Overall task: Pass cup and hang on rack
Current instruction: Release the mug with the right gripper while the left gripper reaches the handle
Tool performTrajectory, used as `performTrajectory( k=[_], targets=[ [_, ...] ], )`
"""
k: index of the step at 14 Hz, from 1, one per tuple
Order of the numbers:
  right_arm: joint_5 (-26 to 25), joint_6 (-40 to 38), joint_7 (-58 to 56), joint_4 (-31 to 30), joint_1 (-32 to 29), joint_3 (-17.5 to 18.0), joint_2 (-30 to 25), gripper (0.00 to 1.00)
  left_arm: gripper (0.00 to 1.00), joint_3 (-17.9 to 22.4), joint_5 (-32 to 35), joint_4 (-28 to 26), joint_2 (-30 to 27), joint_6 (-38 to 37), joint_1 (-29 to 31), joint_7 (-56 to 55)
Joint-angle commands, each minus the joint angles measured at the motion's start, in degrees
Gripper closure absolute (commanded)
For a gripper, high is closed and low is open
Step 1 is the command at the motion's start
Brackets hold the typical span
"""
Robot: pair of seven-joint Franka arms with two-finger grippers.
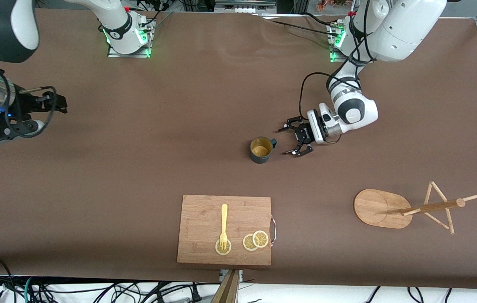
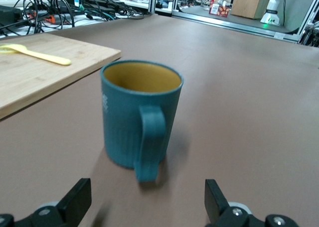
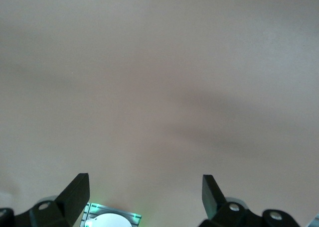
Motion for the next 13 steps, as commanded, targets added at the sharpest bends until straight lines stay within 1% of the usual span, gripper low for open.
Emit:
performTrajectory(
  k=[1, 4, 6, 9, 13],
  targets=[
    [1.1, 1.3, -5.0, -3.0, 0.8, -2.0, -1.7, 0.00, 0.00, -0.6, -3.3, 1.2, 0.5, 0.2, -0.9, 3.1],
    [1.1, 0.8, -6.2, -3.1, 0.8, -2.7, -1.8, 0.00, 0.00, -0.7, -5.0, 1.4, 1.0, 0.2, -1.3, 5.1],
    [1.1, 0.9, -6.2, -3.1, 0.8, -2.6, -1.8, 0.00, 0.00, -1.4, -6.9, 1.4, 1.1, 0.3, -1.3, 5.3],
    [1.1, 0.7, -6.2, -3.2, 0.9, -2.4, -1.8, 0.00, 0.00, -1.4, -8.3, 1.9, 1.6, 0.5, -2.1, 5.4],
    [1.1, -0.3, -6.2, -3.2, 1.0, -2.2, -1.8, 0.00, 0.00, -1.4, -8.7, 3.2, 2.4, 0.6, -2.2, 5.8]
  ],
)
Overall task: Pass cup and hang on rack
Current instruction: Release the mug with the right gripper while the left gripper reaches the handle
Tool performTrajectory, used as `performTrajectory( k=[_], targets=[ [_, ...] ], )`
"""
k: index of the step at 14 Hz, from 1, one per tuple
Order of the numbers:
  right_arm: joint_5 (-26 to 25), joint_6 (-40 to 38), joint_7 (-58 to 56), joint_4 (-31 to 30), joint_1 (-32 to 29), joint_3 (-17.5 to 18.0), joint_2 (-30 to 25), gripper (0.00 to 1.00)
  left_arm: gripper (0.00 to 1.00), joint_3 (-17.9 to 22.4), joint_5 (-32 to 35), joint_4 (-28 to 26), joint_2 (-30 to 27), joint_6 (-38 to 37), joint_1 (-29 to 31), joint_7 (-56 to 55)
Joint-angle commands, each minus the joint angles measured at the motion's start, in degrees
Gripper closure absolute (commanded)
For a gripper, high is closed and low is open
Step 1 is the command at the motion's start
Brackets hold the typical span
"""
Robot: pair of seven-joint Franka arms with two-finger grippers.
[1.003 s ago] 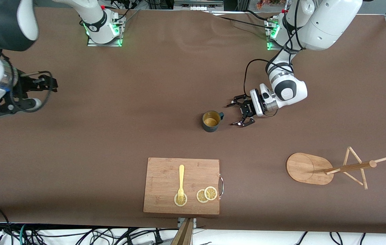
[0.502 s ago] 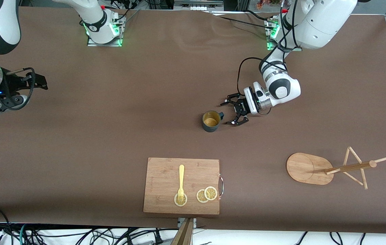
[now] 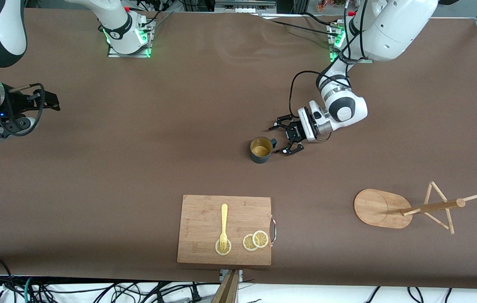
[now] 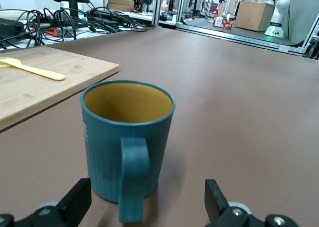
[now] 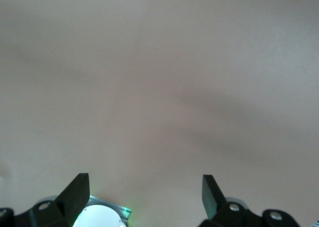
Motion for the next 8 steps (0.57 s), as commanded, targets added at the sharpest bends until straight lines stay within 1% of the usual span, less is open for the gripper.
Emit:
performTrajectory(
  k=[1, 2, 3, 4, 6, 7, 8],
  targets=[
    [0.7, -0.4, -0.9, -1.4, 0.7, -0.3, -1.6, 0.00, 0.00, -0.2, -3.0, 1.9, 1.5, 0.5, -0.3, 3.2],
    [0.7, -0.4, -0.9, -1.4, 0.6, -0.2, -1.6, 0.00, 0.00, -0.2, -3.0, 2.0, 1.6, 0.5, -0.3, 3.4],
    [0.7, -0.5, -0.9, -1.4, 0.7, -0.2, -1.6, 0.00, 0.02, -0.2, -3.0, 2.0, 1.7, 0.5, -0.3, 4.2],
    [0.7, -0.7, -0.8, -1.4, 0.7, -0.2, -1.6, 0.00, 0.09, -0.2, -3.1, 2.0, 1.7, 0.5, -0.3, 5.0],
    [0.7, -0.7, -0.8, -1.3, 0.7, -0.2, -1.6, 0.00, 0.38, -0.1, -3.1, 2.4, 1.8, 0.5, -0.3, 5.1],
    [0.7, -0.6, -0.8, -1.2, 0.7, -0.2, -1.6, 0.00, 0.63, -0.2, -3.0, 2.8, 2.2, 0.5, -0.3, 5.1],
    [0.7, -0.5, -0.8, -1.2, 0.7, -0.2, -1.6, 0.00, 0.76, -0.1, -3.0, 3.0, 2.6, 0.5, -0.3, 4.7]
  ],
)
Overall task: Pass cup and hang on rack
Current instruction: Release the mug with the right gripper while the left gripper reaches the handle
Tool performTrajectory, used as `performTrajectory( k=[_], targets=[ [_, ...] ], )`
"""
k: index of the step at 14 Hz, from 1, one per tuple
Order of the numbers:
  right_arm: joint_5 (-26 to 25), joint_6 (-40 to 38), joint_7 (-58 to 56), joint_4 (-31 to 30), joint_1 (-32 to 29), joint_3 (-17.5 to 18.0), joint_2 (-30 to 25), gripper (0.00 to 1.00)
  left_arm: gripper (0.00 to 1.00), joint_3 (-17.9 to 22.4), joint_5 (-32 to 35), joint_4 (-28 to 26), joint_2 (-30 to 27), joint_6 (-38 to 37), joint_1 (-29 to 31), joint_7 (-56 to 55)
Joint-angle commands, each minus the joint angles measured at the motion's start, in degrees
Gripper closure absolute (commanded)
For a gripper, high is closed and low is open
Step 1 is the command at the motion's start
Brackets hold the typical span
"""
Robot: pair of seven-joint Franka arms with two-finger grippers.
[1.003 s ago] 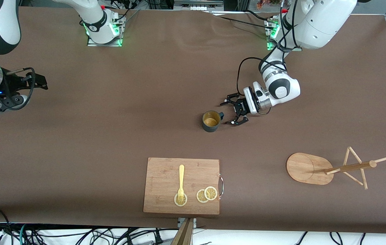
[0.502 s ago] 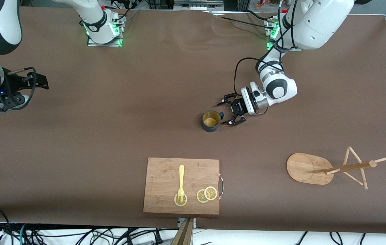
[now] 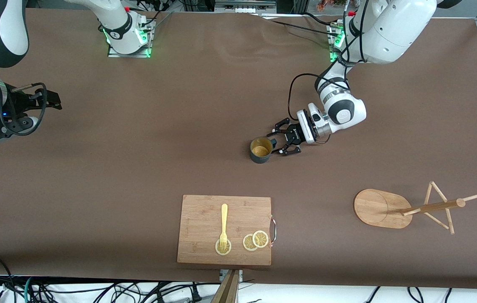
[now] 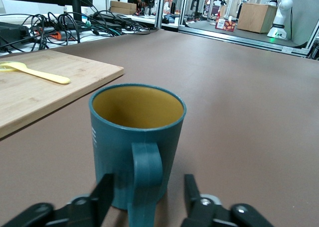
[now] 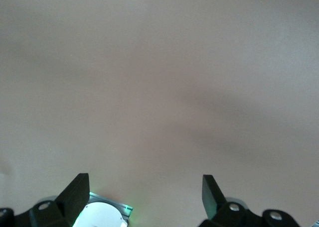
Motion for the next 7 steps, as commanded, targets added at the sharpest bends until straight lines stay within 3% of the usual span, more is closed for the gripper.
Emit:
performTrajectory(
  k=[1, 3, 5, 7],
  targets=[
    [0.7, 0.0, -0.7, -1.1, 0.7, -0.1, -1.6, 0.00, 0.84, -0.1, -2.5, 1.5, 1.4, 0.5, -0.3, 3.8],
    [0.6, 0.0, -0.6, -1.1, 0.7, -0.1, -1.6, 0.00, 0.96, -0.1, -2.5, 1.6, 1.3, 0.5, -0.3, 3.8],
    [0.6, 0.1, -0.7, -1.3, -1.3, 1.2, -1.7, 0.00, 1.00, 0.0, -2.4, 1.6, 1.2, 0.6, -0.2, 3.6],
    [0.1, 0.3, -0.6, -1.3, -10.7, 11.0, -2.6, 0.00, 1.00, 0.2, -2.4, 1.6, 0.9, 0.6, 0.0, 2.1]
  ],
)
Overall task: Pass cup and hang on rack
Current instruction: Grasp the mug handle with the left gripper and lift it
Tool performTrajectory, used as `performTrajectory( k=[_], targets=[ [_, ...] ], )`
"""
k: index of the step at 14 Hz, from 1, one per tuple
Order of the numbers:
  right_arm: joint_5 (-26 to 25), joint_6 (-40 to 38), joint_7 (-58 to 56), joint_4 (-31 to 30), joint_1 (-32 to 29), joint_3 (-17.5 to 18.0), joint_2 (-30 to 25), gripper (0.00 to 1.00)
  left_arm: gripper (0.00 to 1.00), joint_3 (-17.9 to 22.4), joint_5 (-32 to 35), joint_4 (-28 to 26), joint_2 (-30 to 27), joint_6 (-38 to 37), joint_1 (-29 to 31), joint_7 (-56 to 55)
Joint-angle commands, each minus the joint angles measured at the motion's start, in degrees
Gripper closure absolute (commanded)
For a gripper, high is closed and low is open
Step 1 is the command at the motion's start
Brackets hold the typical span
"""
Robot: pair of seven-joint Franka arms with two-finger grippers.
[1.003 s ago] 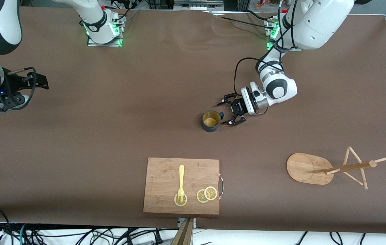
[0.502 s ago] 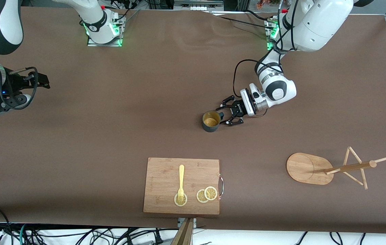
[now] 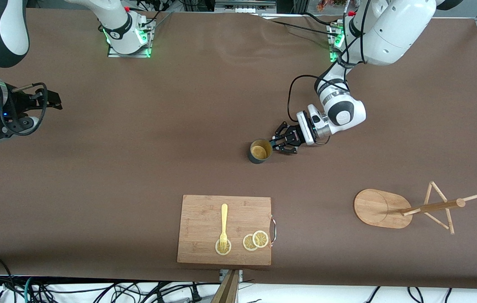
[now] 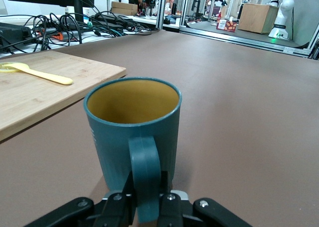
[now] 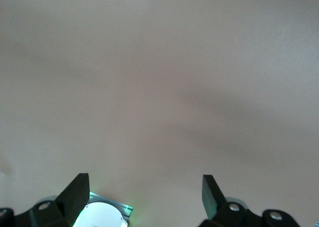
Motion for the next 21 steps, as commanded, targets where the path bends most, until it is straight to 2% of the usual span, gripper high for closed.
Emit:
performTrajectory(
  k=[1, 4, 6, 7, 9, 11, 14, 16, 20, 21],
  targets=[
    [-0.1, 0.3, -0.2, -1.4, -13.7, 14.0, -3.1, 0.00, 1.00, 0.1, -1.8, 0.9, -0.3, 0.5, 0.2, -0.9],
    [-1.7, 2.9, 0.8, -4.9, -26.1, 27.4, -6.5, 0.00, 1.00, 0.2, 1.2, 0.1, -4.3, 0.5, 1.0, -13.7],
    [-4.6, 6.4, 6.1, -11.2, -35.6, 37.1, -11.6, 0.00, 1.00, 0.4, 8.6, 0.0, -7.3, 0.6, 2.5, -22.8],
    [-5.4, 7.0, 9.3, -12.7, -37.1, 38.5, -13.0, 0.00, 1.00, 0.4, 12.9, -0.1, -9.3, 0.6, 3.5, -27.8],
    [-5.3, 7.1, 12.3, -12.2, -37.5, 38.4, -13.2, 0.00, 1.00, 0.5, 21.8, -1.3, -13.8, 0.6, 5.6, -38.8],
    [-4.8, 8.3, 12.6, -11.6, -37.3, 35.1, -13.3, 0.00, 1.00, 0.5, 28.0, -4.7, -19.5, 0.3, 7.5, -48.7],
    [-4.0, 9.5, 14.7, -10.2, -36.7, 31.1, -14.1, 0.00, 1.00, 0.5, 32.1, -10.3, -26.3, -0.5, 11.0, -53.7],
    [-3.7, 6.5, 17.8, -9.7, -36.3, 31.2, -14.2, 0.00, 1.00, 0.8, 36.6, -11.9, -29.0, -3.6, 14.2, -54.7],
    [-3.9, 7.9, 19.0, -8.8, -36.3, 31.2, -13.9, 0.00, 1.00, 6.7, 52.1, -11.6, -33.9, -12.4, 16.0, -66.9],
    [-3.5, 7.9, 19.1, -8.2, -36.2, 31.5, -14.1, 0.00, 1.00, 9.3, 55.0, -11.4, -34.5, -14.9, 16.0, -69.2]
  ],
)
